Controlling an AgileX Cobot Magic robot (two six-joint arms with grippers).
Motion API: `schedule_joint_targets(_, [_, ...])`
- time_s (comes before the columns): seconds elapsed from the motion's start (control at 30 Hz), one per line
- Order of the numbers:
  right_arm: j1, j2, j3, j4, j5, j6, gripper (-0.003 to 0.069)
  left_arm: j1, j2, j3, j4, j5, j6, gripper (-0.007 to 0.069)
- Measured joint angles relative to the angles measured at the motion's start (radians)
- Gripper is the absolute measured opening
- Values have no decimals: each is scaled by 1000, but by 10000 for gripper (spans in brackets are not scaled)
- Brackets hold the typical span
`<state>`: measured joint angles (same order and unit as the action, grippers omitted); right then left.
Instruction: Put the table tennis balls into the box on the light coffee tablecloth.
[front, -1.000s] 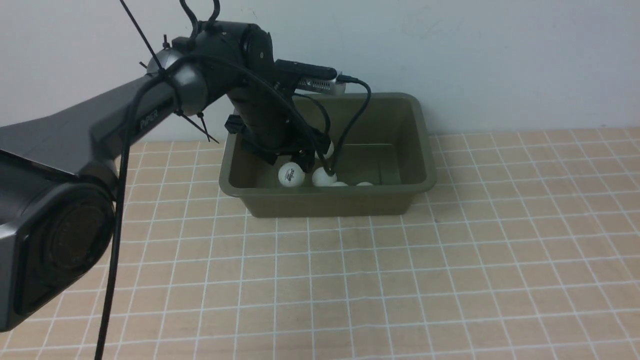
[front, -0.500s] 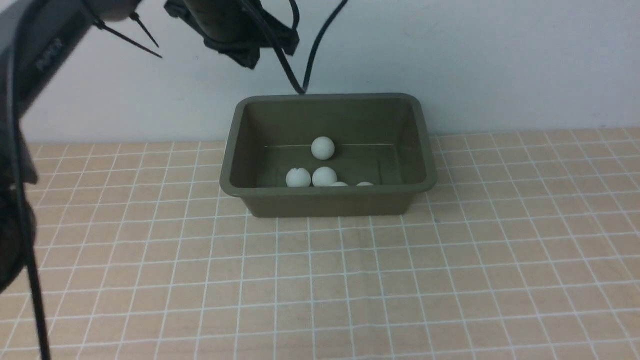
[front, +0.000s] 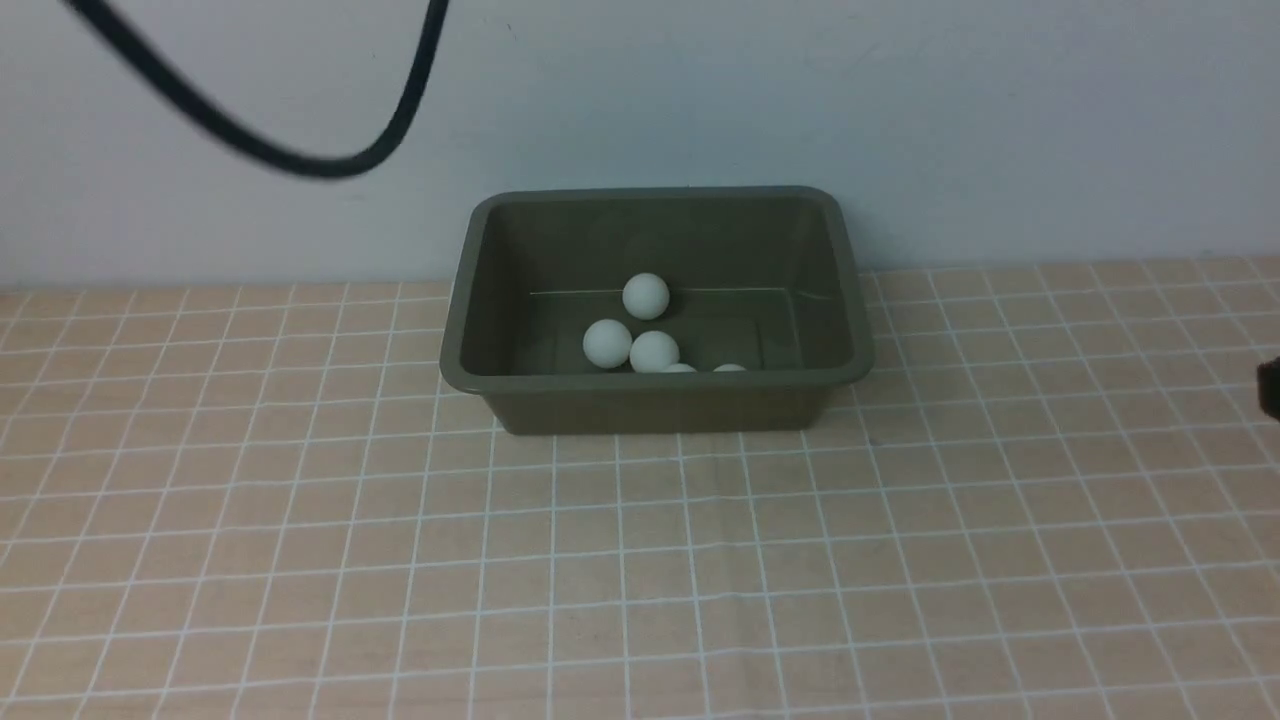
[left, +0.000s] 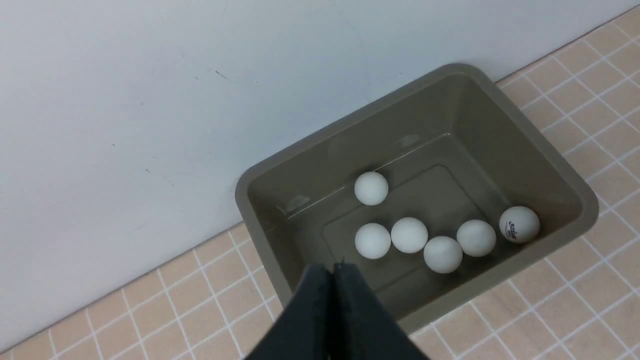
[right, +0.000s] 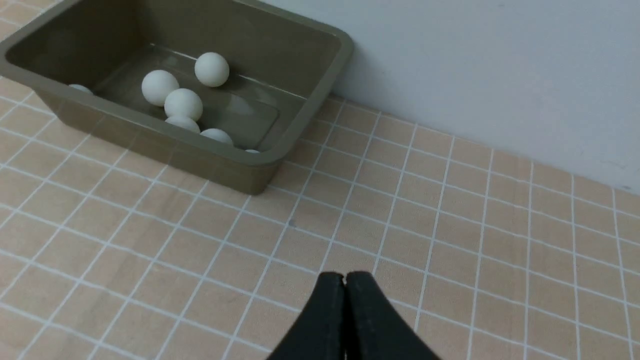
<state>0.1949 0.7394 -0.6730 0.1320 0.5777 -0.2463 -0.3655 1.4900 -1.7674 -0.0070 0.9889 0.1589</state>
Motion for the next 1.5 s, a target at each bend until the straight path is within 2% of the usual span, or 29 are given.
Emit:
schedule_joint_targets(0.1, [0, 0, 38, 0, -83, 33, -19, 0, -127, 276, -23, -161, 5, -69])
schedule_joint_targets(0.33, [0, 0, 48, 0, -132, 44, -19, 0, -357, 821, -41, -512, 17, -69])
schedule_joint_targets(0.5, [0, 0, 48, 0, -136, 44, -19, 0, -496, 1106, -68, -739, 1, -69])
schedule_joint_targets(0.87, [0, -1, 94, -47, -150, 43, -19, 0, -568, 1247, -119, -821, -5, -69])
schedule_joint_targets(1.07, [0, 0, 129, -94, -141, 43, -19, 0, -568, 1249, -120, -838, -5, -69])
schedule_joint_targets(1.5, [0, 0, 129, -100, -59, 43, -19, 0, -568, 1249, -120, -837, -5, -69])
